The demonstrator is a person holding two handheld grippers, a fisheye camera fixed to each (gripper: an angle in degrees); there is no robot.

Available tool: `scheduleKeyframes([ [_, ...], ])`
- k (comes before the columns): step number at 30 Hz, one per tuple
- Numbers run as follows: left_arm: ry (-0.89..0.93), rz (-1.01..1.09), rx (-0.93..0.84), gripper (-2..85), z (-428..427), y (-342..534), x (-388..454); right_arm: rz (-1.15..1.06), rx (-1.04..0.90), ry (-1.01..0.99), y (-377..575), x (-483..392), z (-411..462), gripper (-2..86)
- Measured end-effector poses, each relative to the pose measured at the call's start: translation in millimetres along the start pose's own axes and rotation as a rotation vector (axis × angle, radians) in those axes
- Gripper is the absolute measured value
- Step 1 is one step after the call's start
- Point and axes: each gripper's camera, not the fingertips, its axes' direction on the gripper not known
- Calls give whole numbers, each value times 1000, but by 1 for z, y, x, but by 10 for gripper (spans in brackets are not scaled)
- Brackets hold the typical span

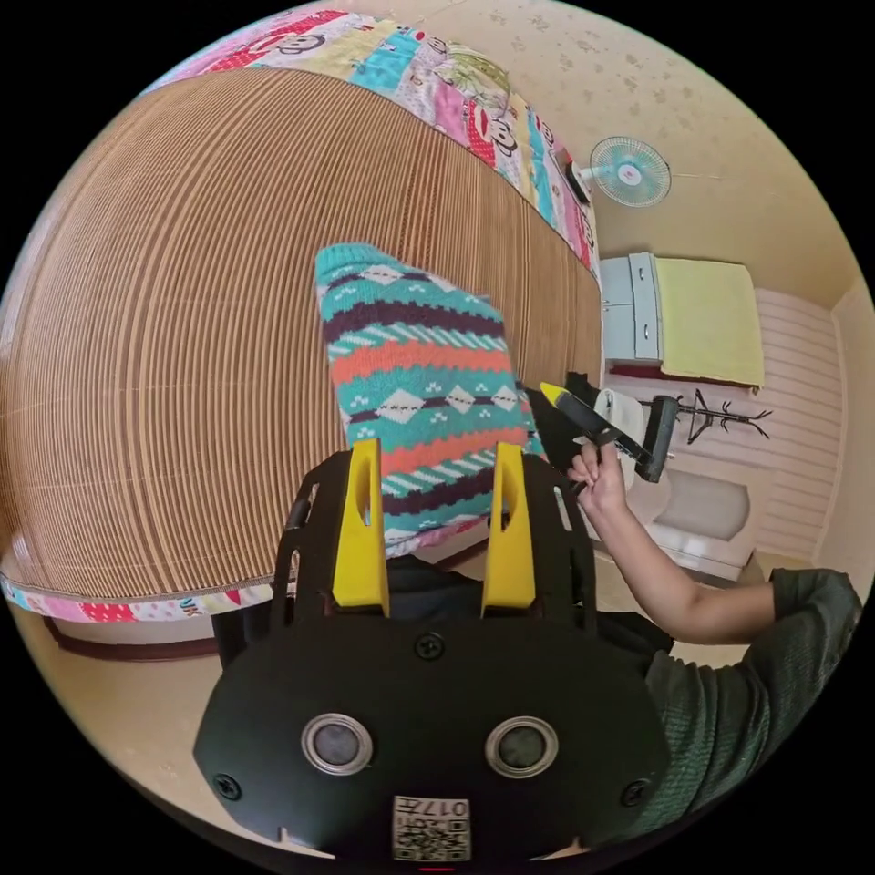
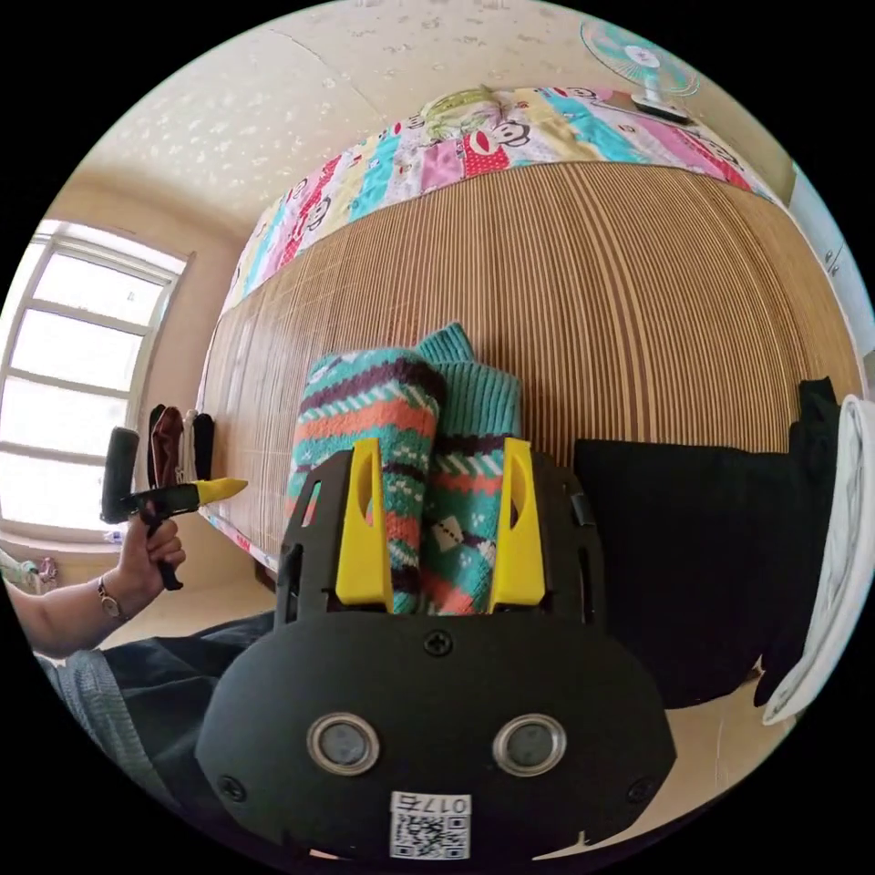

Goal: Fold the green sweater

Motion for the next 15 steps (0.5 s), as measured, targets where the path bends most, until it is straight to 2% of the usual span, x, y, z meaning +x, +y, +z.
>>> scheduleKeyframes([
  [4, 103, 142, -91, 152, 40, -4, 35, -102, -380, -381, -35, 7, 72, 124],
  [6, 162, 197, -156, 141, 58, -5, 50, -115, -338, -401, -46, 8, 66, 80],
  [9, 133, 300, -199, 138, 70, 0, 76, -358, -215, -537, -62, -22, 11, 67],
  [11, 70, 338, -174, 140, 70, 4, 86, -535, -139, -426, -55, -44, -23, 64],
  [15, 9, 315, -164, 139, 81, -2, 81, -320, -260, -67, -53, -3, 23, 65],
])
